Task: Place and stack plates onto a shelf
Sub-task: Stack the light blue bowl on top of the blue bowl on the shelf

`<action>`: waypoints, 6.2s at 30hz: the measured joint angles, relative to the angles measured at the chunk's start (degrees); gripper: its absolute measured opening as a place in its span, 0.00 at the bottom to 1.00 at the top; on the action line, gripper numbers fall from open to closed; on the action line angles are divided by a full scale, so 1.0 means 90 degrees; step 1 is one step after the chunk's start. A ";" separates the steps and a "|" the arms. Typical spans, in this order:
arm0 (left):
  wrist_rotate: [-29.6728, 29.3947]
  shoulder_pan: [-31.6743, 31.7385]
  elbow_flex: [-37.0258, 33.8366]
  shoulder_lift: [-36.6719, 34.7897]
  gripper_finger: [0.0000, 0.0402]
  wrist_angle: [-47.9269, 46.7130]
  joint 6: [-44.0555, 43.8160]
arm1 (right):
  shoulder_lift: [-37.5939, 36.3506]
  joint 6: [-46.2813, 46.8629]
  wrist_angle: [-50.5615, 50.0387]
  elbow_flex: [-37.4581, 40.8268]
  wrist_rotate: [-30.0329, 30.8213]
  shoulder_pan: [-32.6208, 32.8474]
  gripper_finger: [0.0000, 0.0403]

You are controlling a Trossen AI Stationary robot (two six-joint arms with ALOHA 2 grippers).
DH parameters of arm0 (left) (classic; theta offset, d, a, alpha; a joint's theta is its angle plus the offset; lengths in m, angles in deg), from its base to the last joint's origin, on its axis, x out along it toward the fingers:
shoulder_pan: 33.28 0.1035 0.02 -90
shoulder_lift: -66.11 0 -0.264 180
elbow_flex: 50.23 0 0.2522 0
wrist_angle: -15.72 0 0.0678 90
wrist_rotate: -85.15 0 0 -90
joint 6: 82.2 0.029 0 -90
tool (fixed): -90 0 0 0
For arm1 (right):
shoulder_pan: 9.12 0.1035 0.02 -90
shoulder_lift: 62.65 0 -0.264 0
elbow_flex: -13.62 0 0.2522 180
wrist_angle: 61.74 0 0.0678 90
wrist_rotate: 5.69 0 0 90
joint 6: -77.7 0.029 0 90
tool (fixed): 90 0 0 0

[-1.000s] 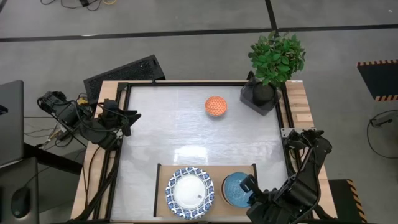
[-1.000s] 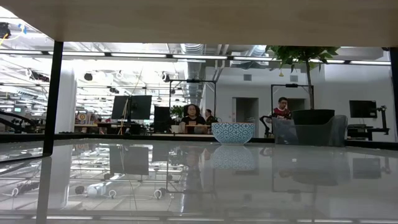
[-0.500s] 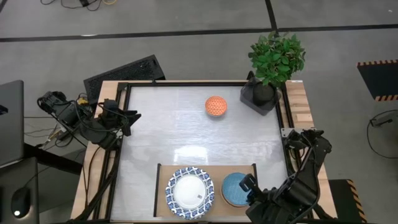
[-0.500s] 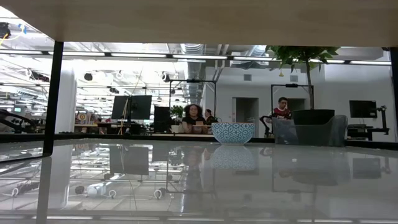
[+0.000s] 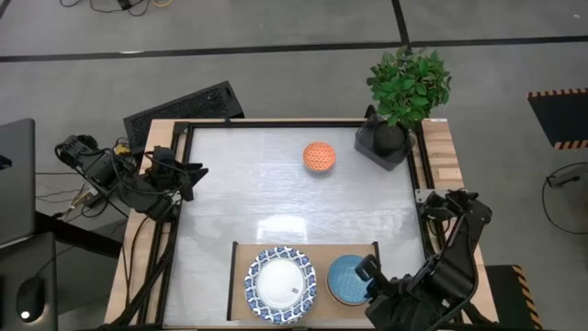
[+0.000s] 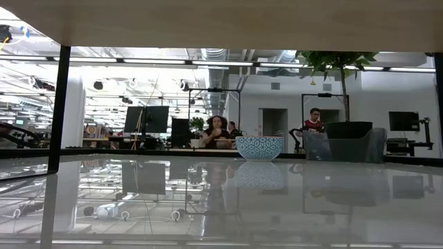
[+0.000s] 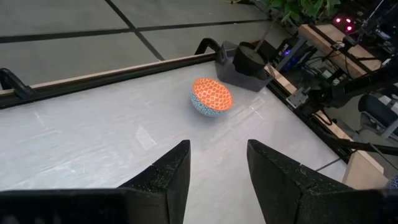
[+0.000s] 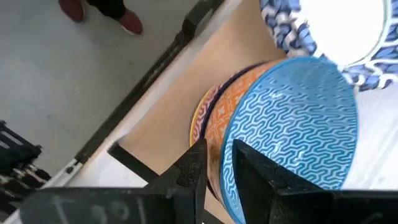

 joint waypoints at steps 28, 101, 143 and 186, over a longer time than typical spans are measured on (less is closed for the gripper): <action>-0.0083 0.0000 0.0000 -0.0001 0.36 -0.0070 -0.0064 | 0.0222 0.0905 0.0908 -0.0471 -0.0402 0.0111 0.04; -0.0092 -0.0002 0.0000 0.0289 0.36 -0.0070 -0.0303 | 0.0491 0.2505 0.0375 0.0257 0.1450 0.0457 0.05; -0.0141 -0.0002 0.0000 0.0289 0.36 -0.0070 -0.0510 | 0.0515 0.2986 0.0182 0.0320 0.2426 0.0777 0.05; -0.0129 -0.0002 0.0000 0.0534 0.36 -0.0066 -0.0605 | 0.0352 0.1274 0.0832 -0.0420 0.3373 0.0448 0.05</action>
